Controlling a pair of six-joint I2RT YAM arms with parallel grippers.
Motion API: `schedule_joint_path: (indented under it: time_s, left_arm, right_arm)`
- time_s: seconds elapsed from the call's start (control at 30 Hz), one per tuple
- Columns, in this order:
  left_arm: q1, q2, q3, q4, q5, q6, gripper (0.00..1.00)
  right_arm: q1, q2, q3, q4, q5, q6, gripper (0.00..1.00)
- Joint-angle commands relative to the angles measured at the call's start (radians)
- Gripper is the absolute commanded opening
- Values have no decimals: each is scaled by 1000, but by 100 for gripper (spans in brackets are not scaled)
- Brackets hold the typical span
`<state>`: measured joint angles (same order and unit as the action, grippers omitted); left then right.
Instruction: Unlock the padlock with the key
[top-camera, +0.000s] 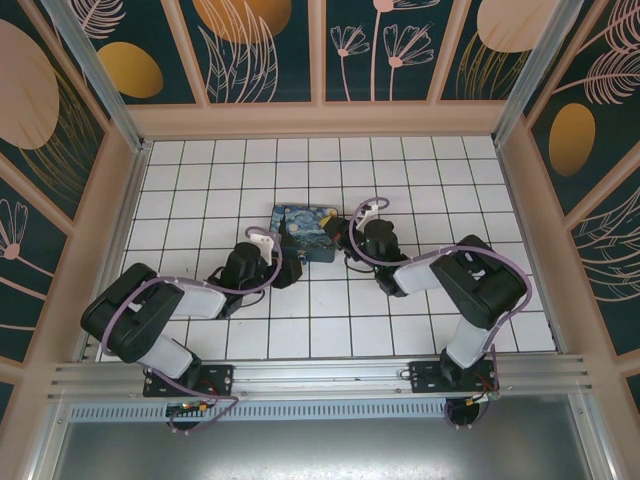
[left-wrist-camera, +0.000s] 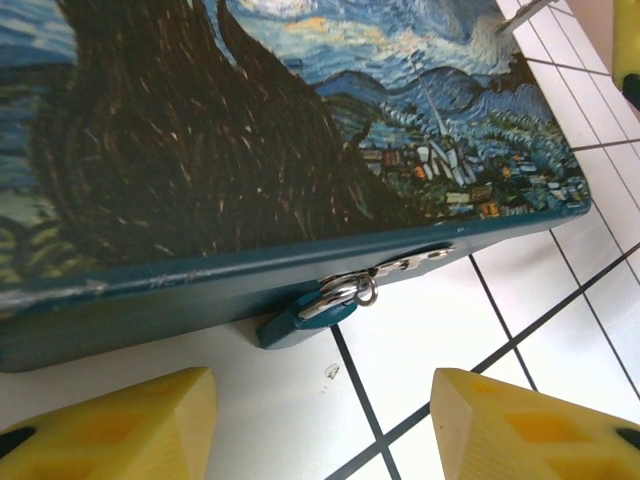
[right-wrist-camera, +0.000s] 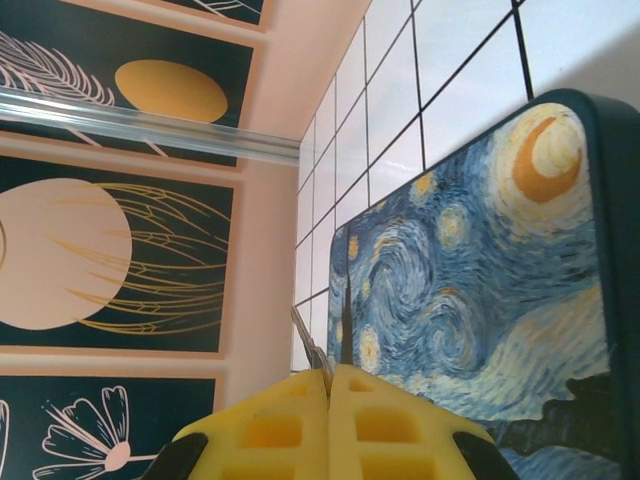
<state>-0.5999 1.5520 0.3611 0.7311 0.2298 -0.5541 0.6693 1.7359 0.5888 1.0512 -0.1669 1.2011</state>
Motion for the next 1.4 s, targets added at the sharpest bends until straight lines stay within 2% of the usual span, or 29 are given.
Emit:
schedule_joint_path:
  time_s: [0.0,0.27,0.83,1.0,1.2,1.37]
  left_arm:
    - [-13,41,25,78,0,30,59]
    - [-29,124,47,146,2,16,57]
    - [-29,199,93,235,100,-27,58]
    - [-29,207,94,220,73,-27,59]
    - [-29,224,120,125,-30,-12,60]
    - [-29,242,134,148,22,-20,60]
  right_arm:
    - [-13,28,23,56,-33,18,0]
    - [-24,66,20,87,-52,37,0]
    - [-27,116,30,119,-64,55,0]
    - [-27,126,34,125,-67,61,0]
    - [-27,129,28,136,-66,69,0]
    - [-27,132,26,136,-66,72,0]
